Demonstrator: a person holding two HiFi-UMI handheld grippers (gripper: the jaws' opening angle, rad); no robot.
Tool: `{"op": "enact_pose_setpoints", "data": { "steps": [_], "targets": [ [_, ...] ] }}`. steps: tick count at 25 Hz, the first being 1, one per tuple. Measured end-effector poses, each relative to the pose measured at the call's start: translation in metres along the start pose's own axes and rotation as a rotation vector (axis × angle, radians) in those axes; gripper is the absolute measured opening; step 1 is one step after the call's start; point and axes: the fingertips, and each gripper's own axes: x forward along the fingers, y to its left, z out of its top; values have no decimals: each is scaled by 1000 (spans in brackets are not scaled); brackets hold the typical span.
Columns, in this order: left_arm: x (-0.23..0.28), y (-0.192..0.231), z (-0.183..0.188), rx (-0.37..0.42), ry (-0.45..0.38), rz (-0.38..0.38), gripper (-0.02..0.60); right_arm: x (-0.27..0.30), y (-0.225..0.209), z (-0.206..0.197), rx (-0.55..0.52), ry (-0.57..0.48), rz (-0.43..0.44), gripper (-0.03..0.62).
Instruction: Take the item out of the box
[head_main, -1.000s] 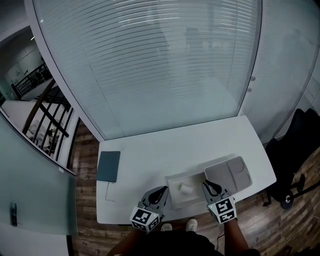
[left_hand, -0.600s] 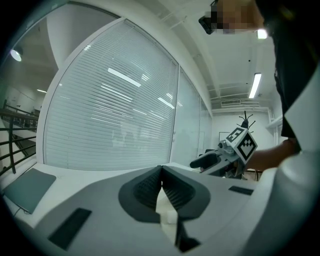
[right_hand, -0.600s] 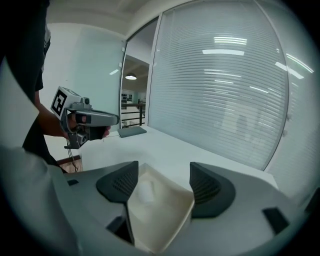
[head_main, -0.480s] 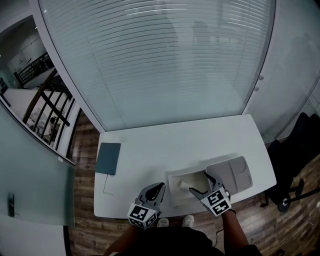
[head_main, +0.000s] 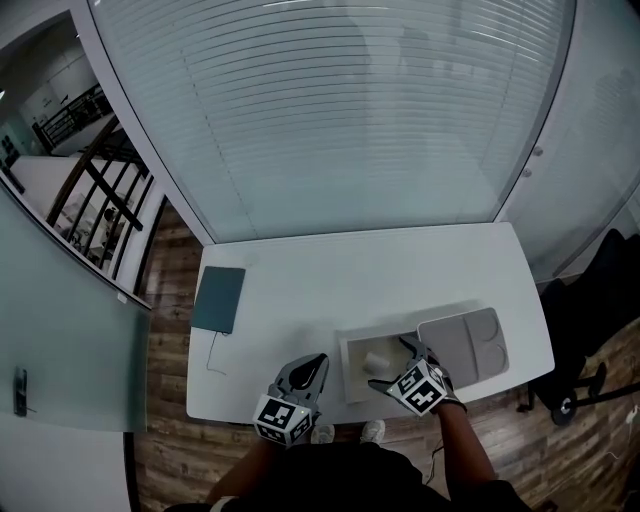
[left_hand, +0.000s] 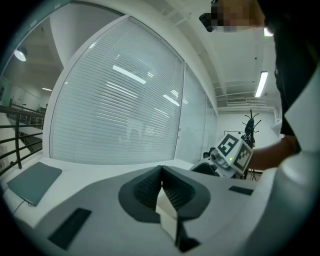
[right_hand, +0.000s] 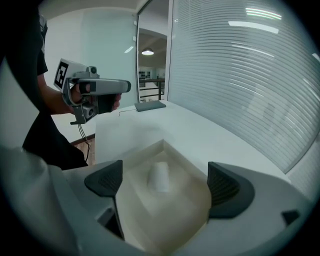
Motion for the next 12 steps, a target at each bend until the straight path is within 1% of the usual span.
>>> {"op": "enact_pose_setpoints", "data": {
  "steps": [5, 12],
  "targets": [
    [-3, 4, -4, -12, 13, 8, 11, 24, -3, -6, -71, 83, 22, 514],
    [-11, 8, -10, -32, 17, 35, 11, 45, 6, -20, -71, 176, 85, 514]
  ]
}}
